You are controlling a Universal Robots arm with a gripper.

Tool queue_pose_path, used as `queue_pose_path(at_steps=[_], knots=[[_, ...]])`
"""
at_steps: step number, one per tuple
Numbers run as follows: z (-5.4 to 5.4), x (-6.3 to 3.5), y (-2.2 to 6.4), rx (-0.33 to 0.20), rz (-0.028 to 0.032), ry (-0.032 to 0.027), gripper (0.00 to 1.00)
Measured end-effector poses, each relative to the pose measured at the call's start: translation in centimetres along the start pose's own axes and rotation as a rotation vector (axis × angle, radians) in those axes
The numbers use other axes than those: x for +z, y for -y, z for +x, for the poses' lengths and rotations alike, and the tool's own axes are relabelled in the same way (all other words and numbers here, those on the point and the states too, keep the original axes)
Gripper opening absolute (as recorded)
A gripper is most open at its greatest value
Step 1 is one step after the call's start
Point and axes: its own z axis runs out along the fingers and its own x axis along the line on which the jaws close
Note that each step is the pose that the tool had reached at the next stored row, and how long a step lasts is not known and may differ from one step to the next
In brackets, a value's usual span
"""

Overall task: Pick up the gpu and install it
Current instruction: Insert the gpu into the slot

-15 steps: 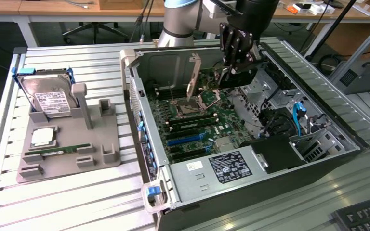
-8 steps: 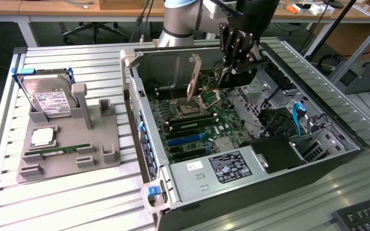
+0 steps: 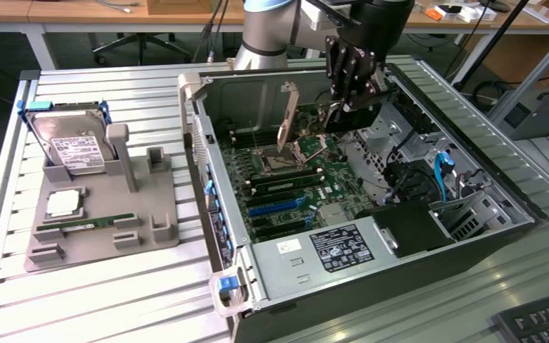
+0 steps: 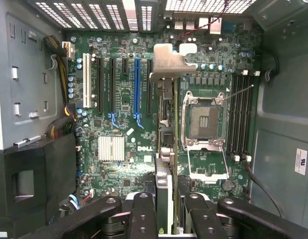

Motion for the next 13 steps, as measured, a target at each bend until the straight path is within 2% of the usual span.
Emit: queue_pose_path(at_steps=[13], knots=[[0.17, 0.25, -0.08, 0.000, 0.0001, 0.0001, 0.27]])
